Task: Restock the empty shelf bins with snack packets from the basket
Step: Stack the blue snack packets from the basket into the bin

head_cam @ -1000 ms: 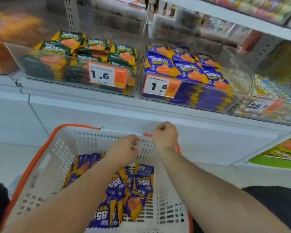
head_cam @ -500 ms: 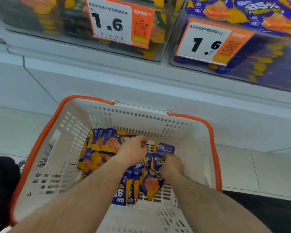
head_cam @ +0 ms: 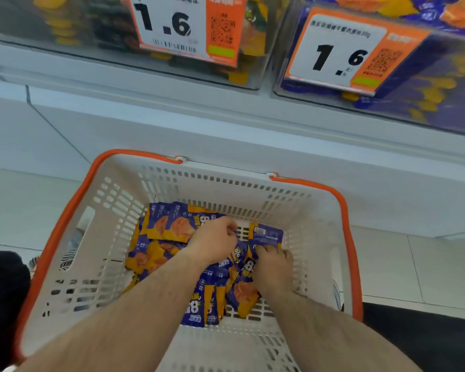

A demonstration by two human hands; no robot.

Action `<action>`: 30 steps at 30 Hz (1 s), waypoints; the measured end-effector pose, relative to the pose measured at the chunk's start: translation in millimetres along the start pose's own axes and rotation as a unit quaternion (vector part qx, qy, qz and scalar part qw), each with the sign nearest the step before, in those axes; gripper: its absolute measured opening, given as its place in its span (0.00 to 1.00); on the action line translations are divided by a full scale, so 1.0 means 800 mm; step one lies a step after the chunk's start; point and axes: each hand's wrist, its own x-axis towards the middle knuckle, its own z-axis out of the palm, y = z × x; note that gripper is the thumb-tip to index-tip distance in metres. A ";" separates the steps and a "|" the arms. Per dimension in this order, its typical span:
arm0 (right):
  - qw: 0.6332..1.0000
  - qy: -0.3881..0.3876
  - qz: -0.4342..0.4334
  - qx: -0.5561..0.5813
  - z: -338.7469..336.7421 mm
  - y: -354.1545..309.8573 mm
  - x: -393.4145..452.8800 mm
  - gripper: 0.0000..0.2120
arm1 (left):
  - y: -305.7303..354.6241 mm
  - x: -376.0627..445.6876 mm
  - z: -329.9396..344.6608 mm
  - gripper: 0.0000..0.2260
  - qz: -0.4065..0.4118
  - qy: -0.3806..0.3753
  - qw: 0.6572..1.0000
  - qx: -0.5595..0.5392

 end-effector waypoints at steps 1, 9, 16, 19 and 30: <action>0.999 0.034 -0.012 0.008 -0.007 0.000 -0.003 0.16 | 0.002 -0.002 -0.002 0.13 0.002 0.002 1.000 -0.002; 0.996 0.067 0.018 0.060 -0.141 0.013 0.005 0.19 | 0.037 -0.033 -0.018 0.22 0.043 0.011 0.999 -0.013; 0.970 0.076 -0.058 0.222 -0.266 0.006 -0.018 0.20 | 0.080 -0.069 -0.044 0.18 0.125 0.010 0.989 -0.079; 0.958 0.136 -0.079 0.239 -0.312 0.003 -0.041 0.17 | 0.103 -0.084 -0.052 0.08 0.199 0.066 0.976 -0.063; 0.788 0.388 0.000 0.478 -0.392 0.044 -0.125 0.10 | 0.206 -0.144 -0.090 0.14 0.265 0.132 0.884 -0.361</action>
